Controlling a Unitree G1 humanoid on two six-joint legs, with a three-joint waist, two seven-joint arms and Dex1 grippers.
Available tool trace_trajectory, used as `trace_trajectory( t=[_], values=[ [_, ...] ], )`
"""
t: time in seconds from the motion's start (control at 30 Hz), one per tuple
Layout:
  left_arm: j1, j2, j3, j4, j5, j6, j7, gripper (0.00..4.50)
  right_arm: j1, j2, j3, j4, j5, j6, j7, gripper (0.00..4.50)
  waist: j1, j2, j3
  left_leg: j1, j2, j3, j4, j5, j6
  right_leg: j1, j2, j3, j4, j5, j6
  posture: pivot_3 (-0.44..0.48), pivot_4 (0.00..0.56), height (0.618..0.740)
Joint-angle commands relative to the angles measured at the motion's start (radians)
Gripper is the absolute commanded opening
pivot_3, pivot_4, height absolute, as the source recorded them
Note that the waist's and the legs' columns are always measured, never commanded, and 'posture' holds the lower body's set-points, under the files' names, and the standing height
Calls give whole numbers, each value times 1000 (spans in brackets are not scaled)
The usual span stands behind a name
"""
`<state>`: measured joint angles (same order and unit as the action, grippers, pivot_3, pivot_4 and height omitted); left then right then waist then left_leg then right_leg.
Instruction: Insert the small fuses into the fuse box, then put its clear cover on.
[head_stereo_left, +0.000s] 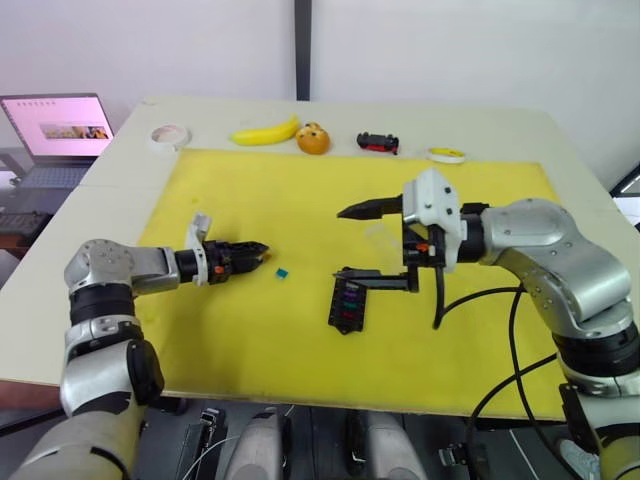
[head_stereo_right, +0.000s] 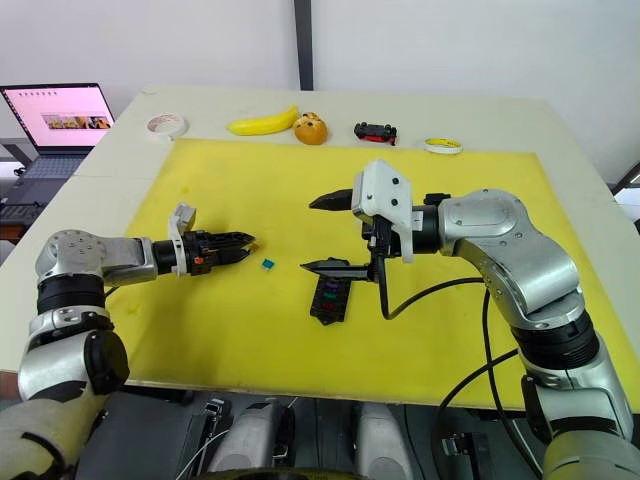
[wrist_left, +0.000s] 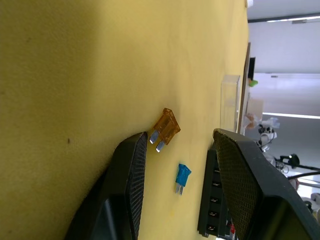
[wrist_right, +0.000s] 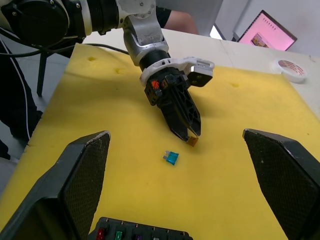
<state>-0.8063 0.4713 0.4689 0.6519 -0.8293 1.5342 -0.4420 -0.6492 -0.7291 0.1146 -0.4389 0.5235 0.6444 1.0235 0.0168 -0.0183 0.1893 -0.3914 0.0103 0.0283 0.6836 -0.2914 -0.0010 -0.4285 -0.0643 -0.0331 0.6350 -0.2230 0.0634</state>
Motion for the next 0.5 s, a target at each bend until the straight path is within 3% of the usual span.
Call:
trace_trajectory(
  t=[0.03, 0.5],
  values=[
    [-17, -21, 22, -1, 16, -34, 8, 2232, -8, -8, -9, -36, -3, -11, -6, 4500, 0, 0, 0, 0, 0, 0, 0, 0, 0, 0, 0, 0, 0, 0, 0, 0, 150, 737],
    [1, -36, -5, -7, 55, -59, -34, 2232, -7, -3, -1, -38, -16, -10, -12, 4500, 1, 0, 0, 0, 0, 0, 0, 0, 0, 0, 0, 0, 0, 0, 0, 0, 150, 737]
  ],
)
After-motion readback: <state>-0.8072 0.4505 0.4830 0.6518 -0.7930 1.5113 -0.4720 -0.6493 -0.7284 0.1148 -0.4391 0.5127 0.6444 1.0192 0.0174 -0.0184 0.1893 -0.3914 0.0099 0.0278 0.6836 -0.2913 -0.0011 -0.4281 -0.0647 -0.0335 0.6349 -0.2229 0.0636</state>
